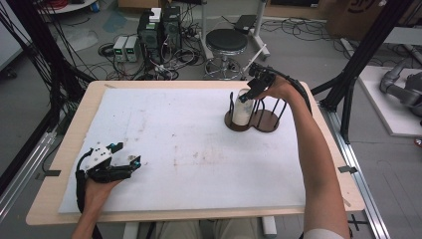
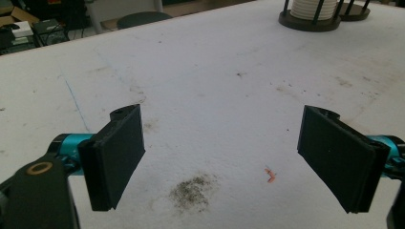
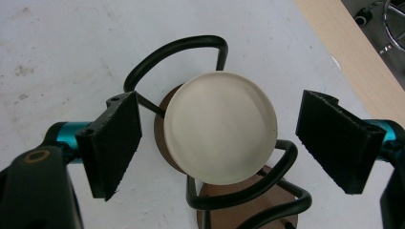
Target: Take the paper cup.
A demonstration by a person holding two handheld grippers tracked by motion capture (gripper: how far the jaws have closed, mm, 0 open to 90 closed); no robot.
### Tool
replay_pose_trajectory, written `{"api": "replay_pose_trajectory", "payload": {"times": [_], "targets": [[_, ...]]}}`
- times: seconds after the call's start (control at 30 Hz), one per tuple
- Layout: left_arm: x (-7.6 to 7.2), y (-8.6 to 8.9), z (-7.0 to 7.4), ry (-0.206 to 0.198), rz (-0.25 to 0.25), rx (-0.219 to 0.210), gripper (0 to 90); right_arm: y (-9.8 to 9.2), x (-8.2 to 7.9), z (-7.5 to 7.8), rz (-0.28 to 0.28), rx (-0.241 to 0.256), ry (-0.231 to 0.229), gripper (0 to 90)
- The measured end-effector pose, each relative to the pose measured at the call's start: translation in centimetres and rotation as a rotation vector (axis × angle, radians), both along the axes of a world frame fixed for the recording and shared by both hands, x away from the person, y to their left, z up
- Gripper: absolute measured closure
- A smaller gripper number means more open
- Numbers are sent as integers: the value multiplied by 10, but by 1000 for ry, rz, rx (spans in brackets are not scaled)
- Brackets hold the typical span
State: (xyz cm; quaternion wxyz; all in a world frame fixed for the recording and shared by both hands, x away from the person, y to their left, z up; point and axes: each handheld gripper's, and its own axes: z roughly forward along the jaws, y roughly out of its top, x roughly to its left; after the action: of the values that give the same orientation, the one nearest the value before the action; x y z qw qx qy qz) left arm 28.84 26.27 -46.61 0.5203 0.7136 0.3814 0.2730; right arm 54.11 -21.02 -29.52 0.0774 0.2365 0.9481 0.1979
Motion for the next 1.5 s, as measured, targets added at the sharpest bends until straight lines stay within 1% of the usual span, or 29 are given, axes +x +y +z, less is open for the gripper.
{"api": "replay_pose_trajectory", "payload": {"times": [0.07, 0.1, 0.2, 0.27, 0.3, 0.33, 0.4, 0.7, 0.9, 0.93, 0.97, 1.0, 1.03, 1.07, 1.1, 1.13, 1.17, 1.2, 1.23, 1.27, 1.3, 1.33, 1.37, 1.4, 1.43, 1.47, 1.5], "targets": [[0, 0, 0, 0, 0, 0, 160, 0, 1, -1, -6, -6, 1, 181], [0, 0, 0, 0, 0, 0, 160, -1, 2, -1, -3, -16, 9, 255], [0, 0, 0, 0, 0, 0, 160, -2, 2, -1, -11, -18, 14, 255], [0, 0, 0, 0, 0, 0, 160, -1, 2, -2, -14, -17, 18, 271], [0, 0, 0, 1, 0, -1, 160, -2, 2, -1, -9, -18, 19, 318], [0, 0, 0, 1, 0, -1, 160, -2, 2, -1, -9, -18, 19, 318], [0, 0, 0, 0, 0, 0, 160, -2, 2, 0, -7, -14, 24, 366], [0, 0, 0, 1, -1, 3, 160, 0, 1, 2, -5, -21, 25, 376], [0, 0, 0, 2, 0, 5, 160, 0, 0, 7, -13, -17, 20, 381], [0, 0, 0, 2, 2, 2, 160, 0, -1, 10, -18, -16, 18, 382], [0, 0, 0, 2, 4, 2, 160, 0, -3, 16, -18, -9, 7, 383], [0, 0, 0, 2, 3, 3, 160, 0, -3, 16, -18, -9, 7, 383], [0, 0, 0, 2, 3, 2, 160, 0, -5, 26, -25, 2, -13, 384], [0, 0, 0, 2, 3, 2, 160, 0, -5, 26, -25, 2, -13, 384], [0, 0, 0, 0, 4, 2, 160, -1, -8, 38, -25, 22, -27, 384], [0, -1, 0, 1, 5, 1, 160, -1, -8, 38, -25, 22, -27, 384], [0, -1, 0, 1, 4, 1, 160, -1, -9, 44, -30, 24, -32, 385], [0, -1, 0, 0, 5, 3, 160, -1, -13, 58, -30, 40, -44, 385], [0, -1, 0, 0, 4, 3, 160, -1, -13, 58, -30, 40, -44, 385], [0, -1, 0, 1, 4, 3, 160, -1, -14, 62, -29, 41, -51, 385], [0, -1, 0, 0, 4, 2, 160, -2, -17, 74, -21, 60, -63, 385], [0, -1, 0, 0, 4, 2, 160, -2, -19, 80, -17, 79, -67, 385], [0, -1, 0, 1, 4, 1, 160, -2, -19, 80, -17, 79, -67, 385], [0, 0, 0, 1, 3, 2, 160, -2, -21, 86, -23, 89, -72, 385], [0, -1, 0, 0, 3, 1, 160, -2, -24, 96, -20, 91, -82, 385], [0, -1, 0, 0, 3, 1, 160, -2, -24, 96, -20, 91, -82, 385], [0, 0, 0, 0, 3, 3, 160, -2, -28, 105, -20, 97, -94, 385]]}}
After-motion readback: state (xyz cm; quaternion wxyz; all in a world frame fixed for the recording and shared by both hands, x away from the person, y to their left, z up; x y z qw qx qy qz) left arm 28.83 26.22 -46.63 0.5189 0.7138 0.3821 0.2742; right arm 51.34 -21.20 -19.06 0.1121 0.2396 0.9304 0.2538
